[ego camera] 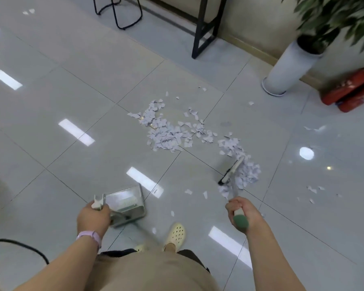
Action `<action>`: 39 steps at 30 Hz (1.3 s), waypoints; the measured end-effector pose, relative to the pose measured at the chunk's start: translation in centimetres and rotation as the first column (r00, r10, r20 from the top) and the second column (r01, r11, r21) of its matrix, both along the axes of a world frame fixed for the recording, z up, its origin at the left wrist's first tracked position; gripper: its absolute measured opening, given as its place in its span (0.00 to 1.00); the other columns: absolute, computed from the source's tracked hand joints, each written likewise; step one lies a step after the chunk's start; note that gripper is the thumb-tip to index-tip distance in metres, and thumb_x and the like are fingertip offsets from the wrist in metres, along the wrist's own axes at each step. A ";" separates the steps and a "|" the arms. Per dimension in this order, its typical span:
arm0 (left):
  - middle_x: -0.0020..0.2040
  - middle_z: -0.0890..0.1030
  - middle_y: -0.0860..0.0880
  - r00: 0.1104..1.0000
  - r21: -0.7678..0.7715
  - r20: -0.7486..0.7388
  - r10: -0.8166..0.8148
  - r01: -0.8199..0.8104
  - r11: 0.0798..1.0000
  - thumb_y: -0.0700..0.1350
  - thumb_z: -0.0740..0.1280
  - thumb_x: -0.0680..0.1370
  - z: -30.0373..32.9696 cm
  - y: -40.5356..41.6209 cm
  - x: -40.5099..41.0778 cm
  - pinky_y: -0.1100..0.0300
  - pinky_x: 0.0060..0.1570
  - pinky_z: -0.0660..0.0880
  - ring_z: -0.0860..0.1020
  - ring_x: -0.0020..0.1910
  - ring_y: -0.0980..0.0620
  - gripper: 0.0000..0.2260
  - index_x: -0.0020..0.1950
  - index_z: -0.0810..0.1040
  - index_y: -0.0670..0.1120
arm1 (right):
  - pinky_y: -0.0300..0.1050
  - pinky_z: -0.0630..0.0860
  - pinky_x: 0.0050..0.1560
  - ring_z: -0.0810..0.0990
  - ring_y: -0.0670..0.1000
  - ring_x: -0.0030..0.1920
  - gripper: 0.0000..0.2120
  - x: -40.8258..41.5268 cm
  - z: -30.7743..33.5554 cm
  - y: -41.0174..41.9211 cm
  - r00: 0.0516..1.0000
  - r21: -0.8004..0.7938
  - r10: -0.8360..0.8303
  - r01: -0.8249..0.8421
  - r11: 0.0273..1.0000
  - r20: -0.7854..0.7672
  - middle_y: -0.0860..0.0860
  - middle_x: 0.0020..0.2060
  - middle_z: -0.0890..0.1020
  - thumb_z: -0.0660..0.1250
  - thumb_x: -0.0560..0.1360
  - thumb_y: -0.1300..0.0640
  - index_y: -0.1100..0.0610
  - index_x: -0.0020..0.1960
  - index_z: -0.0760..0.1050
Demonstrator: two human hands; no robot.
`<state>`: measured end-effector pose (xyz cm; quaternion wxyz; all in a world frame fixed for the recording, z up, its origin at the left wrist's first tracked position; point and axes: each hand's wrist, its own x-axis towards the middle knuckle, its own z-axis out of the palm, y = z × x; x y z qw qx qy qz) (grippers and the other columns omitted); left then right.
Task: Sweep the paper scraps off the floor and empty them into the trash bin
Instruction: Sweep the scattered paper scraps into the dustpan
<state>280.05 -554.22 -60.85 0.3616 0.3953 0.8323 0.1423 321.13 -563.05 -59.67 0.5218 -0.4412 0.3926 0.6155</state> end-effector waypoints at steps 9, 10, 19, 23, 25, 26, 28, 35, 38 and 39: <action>0.36 0.79 0.42 0.983 0.103 0.040 -0.178 0.173 0.980 0.44 0.66 0.80 1.2 6.3 2.8 0.60 0.32 0.68 0.73 0.33 0.46 0.08 0.42 0.78 0.43 | 0.36 0.64 0.16 0.64 0.45 0.18 0.15 -5.8 2.6 4.5 0.987 0.108 0.162 -0.162 0.981 0.006 0.47 0.24 0.62 0.63 0.74 0.68 0.53 0.38 0.60; 0.36 0.79 0.42 0.982 0.106 0.056 -0.182 0.175 0.979 0.44 0.66 0.80 1.2 7.1 2.4 0.59 0.32 0.69 0.74 0.33 0.46 0.07 0.42 0.78 0.44 | 0.36 0.64 0.16 0.64 0.45 0.18 0.16 -7.2 2.5 5.7 0.978 0.122 0.208 -0.209 0.970 0.015 0.47 0.24 0.62 0.64 0.75 0.67 0.54 0.37 0.60; 0.37 0.82 0.49 0.934 0.104 0.097 -0.344 0.335 0.937 0.46 0.66 0.79 2.7 17.1 -6.7 0.56 0.36 0.75 0.79 0.38 0.44 0.05 0.46 0.78 0.57 | 0.36 0.67 0.16 0.64 0.44 0.17 0.13 -23.6 1.2 21.6 0.882 0.266 0.467 -0.438 0.859 -0.056 0.48 0.23 0.64 0.63 0.70 0.72 0.56 0.41 0.63; 0.38 0.82 0.51 0.947 0.110 0.105 -0.303 0.292 0.950 0.46 0.66 0.79 3.0 20.5 -11.7 0.58 0.37 0.74 0.78 0.38 0.48 0.05 0.49 0.80 0.55 | 0.35 0.67 0.16 0.66 0.44 0.17 0.10 -30.7 0.8 29.3 0.844 0.309 0.528 -0.478 0.822 -0.099 0.48 0.22 0.65 0.58 0.77 0.69 0.57 0.41 0.65; 0.39 0.82 0.52 0.960 0.111 0.101 -0.261 0.250 0.962 0.46 0.67 0.79 2.9 21.8 -14.4 0.56 0.40 0.76 0.79 0.40 0.48 0.06 0.47 0.79 0.58 | 0.36 0.67 0.16 0.67 0.45 0.16 0.12 -33.6 0.5 32.2 0.835 0.318 0.525 -0.459 0.830 -0.164 0.48 0.21 0.65 0.57 0.78 0.68 0.57 0.39 0.64; 0.39 0.82 0.52 0.965 0.116 0.096 -0.242 0.231 0.966 0.46 0.67 0.79 3.0 22.3 -15.6 0.56 0.41 0.77 0.80 0.40 0.48 0.08 0.45 0.78 0.60 | 0.36 0.67 0.16 0.67 0.45 0.16 0.12 -34.7 0.3 33.4 0.834 0.320 0.523 -0.453 0.832 -0.178 0.48 0.21 0.65 0.57 0.78 0.68 0.57 0.38 0.64; 0.40 0.82 0.55 0.975 0.136 0.086 -0.207 0.195 0.971 0.45 0.67 0.78 3.1 23.1 -17.5 0.58 0.41 0.76 0.80 0.41 0.50 0.11 0.42 0.76 0.63 | 0.35 0.67 0.16 0.67 0.45 0.16 0.11 -36.4 -0.3 35.2 0.842 0.321 0.512 -0.443 0.837 -0.170 0.48 0.21 0.65 0.58 0.77 0.69 0.57 0.39 0.64; 0.39 0.82 0.55 0.966 0.063 -0.017 -0.256 0.257 0.964 0.49 0.65 0.79 2.1 25.7 -19.7 0.61 0.34 0.71 0.78 0.38 0.52 0.06 0.53 0.80 0.59 | 0.34 0.67 0.16 0.66 0.45 0.16 0.13 -33.0 -2.4 37.4 0.899 0.128 0.437 -0.430 0.894 -0.029 0.48 0.22 0.65 0.60 0.77 0.68 0.57 0.37 0.65; 0.39 0.82 0.54 0.953 0.026 -0.053 -0.298 0.300 0.954 0.50 0.64 0.79 1.4 27.2 -18.9 0.60 0.34 0.70 0.78 0.38 0.51 0.08 0.55 0.80 0.58 | 0.34 0.67 0.16 0.66 0.45 0.17 0.11 -28.4 -3.0 35.4 0.907 0.020 0.421 -0.422 0.906 0.021 0.48 0.22 0.66 0.61 0.77 0.68 0.56 0.38 0.65; 0.39 0.81 0.53 0.950 0.024 -0.052 -0.308 0.310 0.950 0.49 0.64 0.79 1.2 27.7 -18.3 0.60 0.34 0.71 0.78 0.37 0.51 0.08 0.55 0.80 0.57 | 0.35 0.66 0.16 0.65 0.45 0.17 0.10 -26.9 -3.1 34.3 0.904 -0.021 0.424 -0.424 0.905 0.049 0.48 0.22 0.66 0.61 0.77 0.67 0.57 0.39 0.66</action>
